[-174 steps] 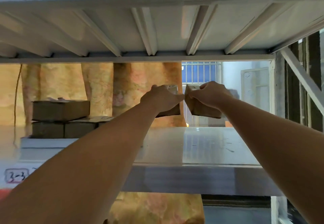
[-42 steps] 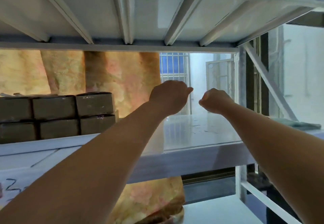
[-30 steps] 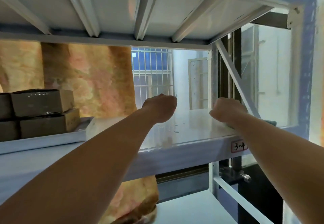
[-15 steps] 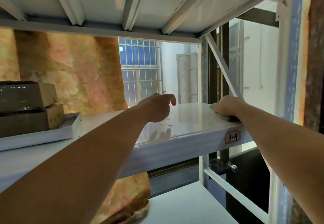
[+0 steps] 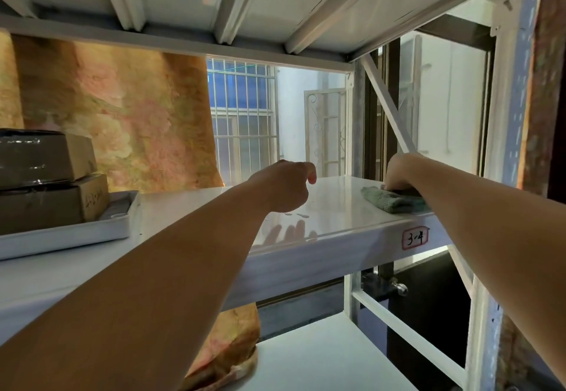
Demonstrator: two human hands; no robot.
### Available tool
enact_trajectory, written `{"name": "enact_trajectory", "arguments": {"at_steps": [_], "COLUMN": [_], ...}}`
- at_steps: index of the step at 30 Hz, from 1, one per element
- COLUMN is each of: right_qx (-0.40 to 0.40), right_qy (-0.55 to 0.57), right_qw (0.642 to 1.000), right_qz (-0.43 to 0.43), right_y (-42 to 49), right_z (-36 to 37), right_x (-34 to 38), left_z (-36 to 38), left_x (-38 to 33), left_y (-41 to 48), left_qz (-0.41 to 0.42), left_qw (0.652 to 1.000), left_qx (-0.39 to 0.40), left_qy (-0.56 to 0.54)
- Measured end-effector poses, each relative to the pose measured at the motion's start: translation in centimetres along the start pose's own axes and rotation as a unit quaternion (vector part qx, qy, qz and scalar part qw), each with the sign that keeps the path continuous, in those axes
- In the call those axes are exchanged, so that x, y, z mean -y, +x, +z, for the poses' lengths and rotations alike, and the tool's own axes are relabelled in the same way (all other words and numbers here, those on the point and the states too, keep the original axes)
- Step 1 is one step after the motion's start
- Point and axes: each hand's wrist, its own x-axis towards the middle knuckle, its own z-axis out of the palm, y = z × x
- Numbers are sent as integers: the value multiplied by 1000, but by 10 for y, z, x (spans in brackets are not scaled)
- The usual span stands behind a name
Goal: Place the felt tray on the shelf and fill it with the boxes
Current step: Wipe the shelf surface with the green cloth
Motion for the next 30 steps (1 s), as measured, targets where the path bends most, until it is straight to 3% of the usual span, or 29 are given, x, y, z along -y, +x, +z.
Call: {"name": "enact_trajectory", "arguments": {"at_steps": [7, 11, 14, 18, 20, 23, 27, 29, 30], "right_qx": [-127, -139, -196, -232, -229, -206, -158, -108, -71], "right_qy": [84, 175, 238, 325, 366, 355, 327, 383, 443], "right_qw": [987, 965, 932, 896, 883, 894, 915, 899, 874], "right_qz": [-48, -138, -191, -197, -181, -178, -173, -184, -187], "right_y": [3, -2, -13, -19, -21, -20, -20, -21, -22], "right_z": [-16, -37, -55, -78, -86, -87, -81, -81, -82], "right_x": [26, 52, 76, 99, 103, 103, 95, 88, 85], "left_z": [2, -2, -7, -13, -16, -21, -25, -27, -28], "left_x": [5, 5, -2, -9, -8, -5, -6, -8, -8], "left_y": [4, 5, 2, -4, -6, -7, -6, -5, -6], "left_qz": [4, -42, -49, -31, -36, -44, -61, -84, -96], "left_qw": [999, 996, 986, 971, 957, 942, 935, 907, 895], "left_qx": [-6, -83, -153, -226, -270, -310, -252, -222, -224], "left_qy": [45, 8, -37, -76, -94, -120, -241, -347, -373]}}
